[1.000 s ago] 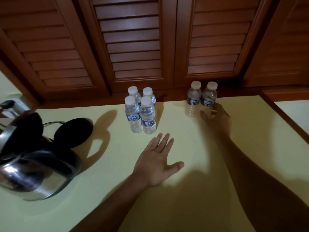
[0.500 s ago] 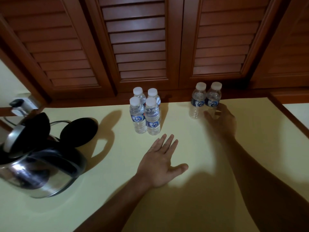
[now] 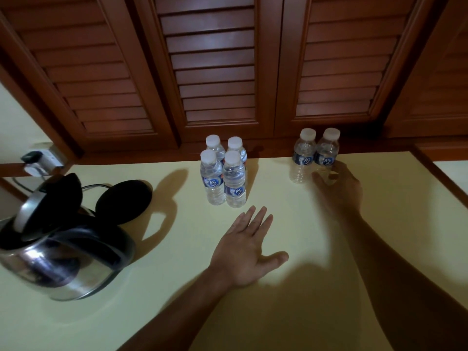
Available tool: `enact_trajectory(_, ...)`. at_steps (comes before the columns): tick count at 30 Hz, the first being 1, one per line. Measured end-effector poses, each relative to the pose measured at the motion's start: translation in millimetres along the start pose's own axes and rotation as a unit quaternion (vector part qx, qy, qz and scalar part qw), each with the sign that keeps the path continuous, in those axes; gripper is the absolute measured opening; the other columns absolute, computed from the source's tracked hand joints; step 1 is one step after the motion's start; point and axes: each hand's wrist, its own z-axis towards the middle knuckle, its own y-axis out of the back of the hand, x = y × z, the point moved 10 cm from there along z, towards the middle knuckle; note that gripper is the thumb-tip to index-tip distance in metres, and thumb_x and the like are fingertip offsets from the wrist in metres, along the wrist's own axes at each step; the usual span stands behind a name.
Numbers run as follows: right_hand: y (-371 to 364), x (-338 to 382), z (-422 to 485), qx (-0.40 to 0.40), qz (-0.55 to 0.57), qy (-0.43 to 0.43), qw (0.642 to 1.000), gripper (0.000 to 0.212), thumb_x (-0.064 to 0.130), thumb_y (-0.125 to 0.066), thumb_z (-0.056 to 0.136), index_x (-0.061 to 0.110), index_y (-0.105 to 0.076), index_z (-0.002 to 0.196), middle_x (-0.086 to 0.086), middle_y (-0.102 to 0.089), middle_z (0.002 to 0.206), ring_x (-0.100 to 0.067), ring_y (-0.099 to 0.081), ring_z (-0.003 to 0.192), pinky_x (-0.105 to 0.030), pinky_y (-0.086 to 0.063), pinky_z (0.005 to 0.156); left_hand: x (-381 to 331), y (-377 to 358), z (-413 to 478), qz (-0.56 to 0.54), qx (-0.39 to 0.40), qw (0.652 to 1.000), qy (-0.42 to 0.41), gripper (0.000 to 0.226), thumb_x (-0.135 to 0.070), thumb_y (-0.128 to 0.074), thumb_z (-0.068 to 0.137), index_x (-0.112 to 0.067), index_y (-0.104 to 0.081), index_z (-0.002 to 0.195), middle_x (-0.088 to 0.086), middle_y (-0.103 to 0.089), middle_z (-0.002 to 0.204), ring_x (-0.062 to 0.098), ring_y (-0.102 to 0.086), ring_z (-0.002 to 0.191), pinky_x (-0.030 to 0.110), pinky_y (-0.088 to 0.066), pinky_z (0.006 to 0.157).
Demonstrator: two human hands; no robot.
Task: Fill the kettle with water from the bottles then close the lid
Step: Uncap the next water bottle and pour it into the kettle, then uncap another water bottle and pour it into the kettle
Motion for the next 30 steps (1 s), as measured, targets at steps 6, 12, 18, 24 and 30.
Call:
enact_trajectory(6, 9, -4, -10, -0.025, 0.043, -0.019, 0.999, 0.061, 0.046, -0.072, 0.080, 0.020, -0.052, 0.131, -0.002, -0.064, 0.123, -0.026, -0.059, 0.108, -0.040, -0.051, 0.089, -1, 6, 0, -0.015, -0.012, 1.000, 0.002, 0.090, -0.080, -0.027, 0.091, -0.025, -0.016, 0.161, -0.007, -0.002, 0.170, 0.007, 0.014, 0.154, 0.034, 0.000, 0.127)
enact_trajectory(12, 31, 11, -60, -0.044, 0.050, 0.017, 0.998, 0.057, 0.040, -0.073, 0.081, 0.019, -0.052, 0.129, 0.001, -0.059, 0.115, -0.024, -0.053, 0.105, -0.032, -0.043, 0.086, 23, 42, -39, 0.017, -0.180, 0.979, 0.093, 0.065, -0.062, -0.046, 0.093, -0.016, -0.061, 0.136, 0.003, -0.059, 0.144, 0.020, -0.047, 0.141, 0.026, -0.014, 0.121)
enact_trajectory(18, 8, 65, -103, 0.014, 0.089, 0.062, 0.994, 0.051, 0.039, -0.078, 0.078, 0.024, -0.058, 0.122, 0.009, -0.060, 0.102, -0.017, -0.053, 0.092, -0.029, -0.043, 0.080, 90, 45, -67, 0.007, -0.047, 0.982, 0.181, 0.095, -0.081, -0.033, 0.090, -0.018, -0.021, 0.160, 0.000, -0.010, 0.170, 0.022, 0.004, 0.157, 0.030, 0.007, 0.124)
enact_trajectory(24, -27, 142, -103, 0.073, 0.150, 0.085, 0.982, 0.054, 0.045, -0.078, 0.076, 0.027, -0.055, 0.121, 0.013, -0.060, 0.107, -0.013, -0.055, 0.095, -0.023, -0.043, 0.081, 104, 35, -72, 0.008, -0.017, 0.983, 0.184, 0.101, -0.088, -0.022, 0.086, -0.022, -0.012, 0.162, -0.004, 0.002, 0.170, 0.018, 0.016, 0.155, 0.037, 0.005, 0.127)
enact_trajectory(30, -43, 200, -96, 0.095, 0.133, 0.143, 0.976, 0.031, 0.047, -0.077, 0.077, 0.031, -0.059, 0.098, 0.014, -0.061, 0.096, -0.011, -0.060, 0.091, -0.038, -0.052, 0.078, 106, 36, -72, 0.001, -0.013, 0.983, 0.186, 0.100, -0.087, -0.024, 0.086, -0.023, -0.011, 0.162, -0.005, 0.003, 0.170, 0.017, 0.017, 0.155, 0.036, 0.007, 0.126)
